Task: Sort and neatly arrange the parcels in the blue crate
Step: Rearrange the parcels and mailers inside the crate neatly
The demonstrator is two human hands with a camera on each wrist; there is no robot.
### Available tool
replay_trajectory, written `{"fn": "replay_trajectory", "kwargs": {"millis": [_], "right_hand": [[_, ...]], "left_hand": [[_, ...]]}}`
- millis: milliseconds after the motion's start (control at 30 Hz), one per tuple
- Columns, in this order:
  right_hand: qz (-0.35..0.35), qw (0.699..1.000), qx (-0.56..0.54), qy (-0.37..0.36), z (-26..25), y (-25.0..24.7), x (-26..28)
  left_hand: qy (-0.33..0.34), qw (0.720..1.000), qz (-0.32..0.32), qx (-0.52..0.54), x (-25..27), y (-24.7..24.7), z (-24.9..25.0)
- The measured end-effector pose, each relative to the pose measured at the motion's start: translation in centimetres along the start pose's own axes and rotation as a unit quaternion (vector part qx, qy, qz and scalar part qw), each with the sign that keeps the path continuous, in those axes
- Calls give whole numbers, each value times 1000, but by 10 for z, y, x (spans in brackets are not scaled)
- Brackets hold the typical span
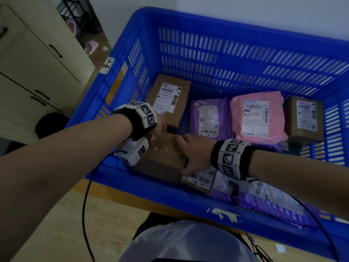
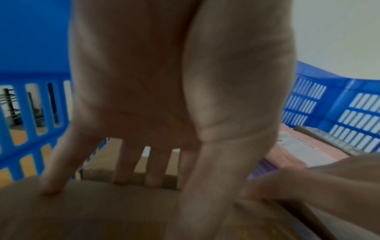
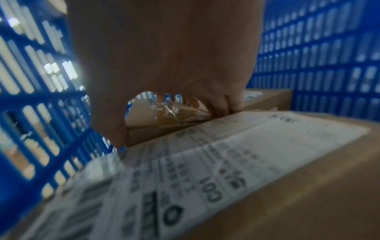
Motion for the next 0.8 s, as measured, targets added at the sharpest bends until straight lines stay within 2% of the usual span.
{"fn": "replay_trajectory", "kwargs": {"millis": [100,200,333,500,600,800], "right_hand": [[-18,995,-100,17,4,-7,-2],[-4,983,-181,18,11,-15,1],[32,967,-253,24,27,-26,5],[70,934,-350,24,43,-41,13],[78,925,-372,22,51,-53,21],[104,914,-392,15,60,-82,40]], "left_hand": [[-12,999,-18,24,1,-3,-3],[-12,998,9,57,7,-9,-4],[0,982,3,191,18,-23,-8],[-15,999,-1,31,26,-41,-16],[-26,998,38,-48,28,-51,-13],[-40,993,97,-49,47,-77,-22]]}}
Point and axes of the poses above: each hand's wrist, its own x-axis away from the middle knuckle, its own y-axis out of the palm, z = x × y, the point moved 3 cm from there along -x, towards the middle knuckle, and after that the axes turned 11 degrees about -x, right-handed, at the moved point
